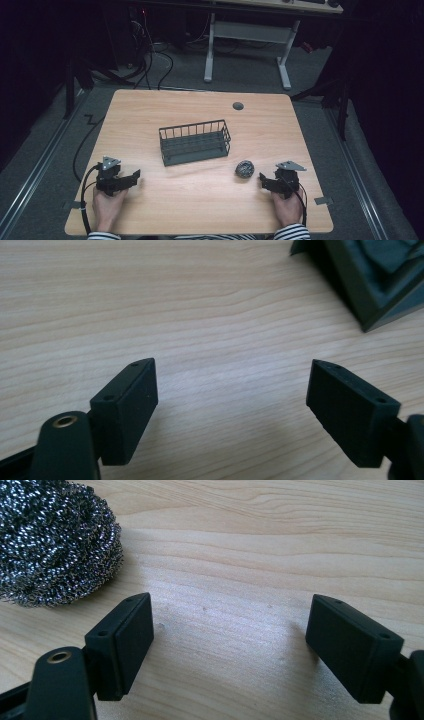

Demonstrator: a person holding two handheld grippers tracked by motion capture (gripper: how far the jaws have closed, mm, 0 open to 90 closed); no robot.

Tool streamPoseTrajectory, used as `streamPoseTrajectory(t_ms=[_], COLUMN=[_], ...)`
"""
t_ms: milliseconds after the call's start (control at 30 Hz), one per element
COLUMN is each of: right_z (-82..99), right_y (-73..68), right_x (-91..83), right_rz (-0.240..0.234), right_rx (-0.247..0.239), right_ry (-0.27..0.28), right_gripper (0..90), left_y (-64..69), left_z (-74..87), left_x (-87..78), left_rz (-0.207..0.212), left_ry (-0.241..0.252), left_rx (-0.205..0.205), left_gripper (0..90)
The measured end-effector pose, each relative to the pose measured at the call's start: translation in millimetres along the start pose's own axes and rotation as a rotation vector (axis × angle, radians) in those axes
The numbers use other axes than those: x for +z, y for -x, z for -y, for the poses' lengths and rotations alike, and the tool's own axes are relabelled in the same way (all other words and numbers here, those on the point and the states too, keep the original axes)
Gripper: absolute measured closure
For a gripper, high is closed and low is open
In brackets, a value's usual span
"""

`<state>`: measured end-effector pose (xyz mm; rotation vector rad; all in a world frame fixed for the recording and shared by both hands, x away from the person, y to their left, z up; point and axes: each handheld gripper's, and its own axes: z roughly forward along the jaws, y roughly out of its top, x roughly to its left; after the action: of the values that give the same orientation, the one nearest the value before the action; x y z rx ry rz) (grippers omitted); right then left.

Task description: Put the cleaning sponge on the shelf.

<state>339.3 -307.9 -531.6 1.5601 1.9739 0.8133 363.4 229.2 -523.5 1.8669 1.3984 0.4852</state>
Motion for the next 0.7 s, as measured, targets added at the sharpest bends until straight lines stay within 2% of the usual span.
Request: streamPoseTrajectory(t_ms=[300, 700], right_z=[0.1, 0.2], right_y=[-0.4, -0.9], right_x=[-0.2, -0.4], right_rz=[0.0, 0.0], right_rx=[0.0, -0.004], right_ry=[0.001, 0.003], right_gripper=[20.2, 21.3], left_y=[9.1, 19.3], left_z=[-23.0, -55.9], left_x=[-15.3, -26.7], left_rz=[0.102, 0.185], left_ry=[0.04, 0.068], left_rx=[0.007, 0.007], left_gripper=[21.5, 18.1])
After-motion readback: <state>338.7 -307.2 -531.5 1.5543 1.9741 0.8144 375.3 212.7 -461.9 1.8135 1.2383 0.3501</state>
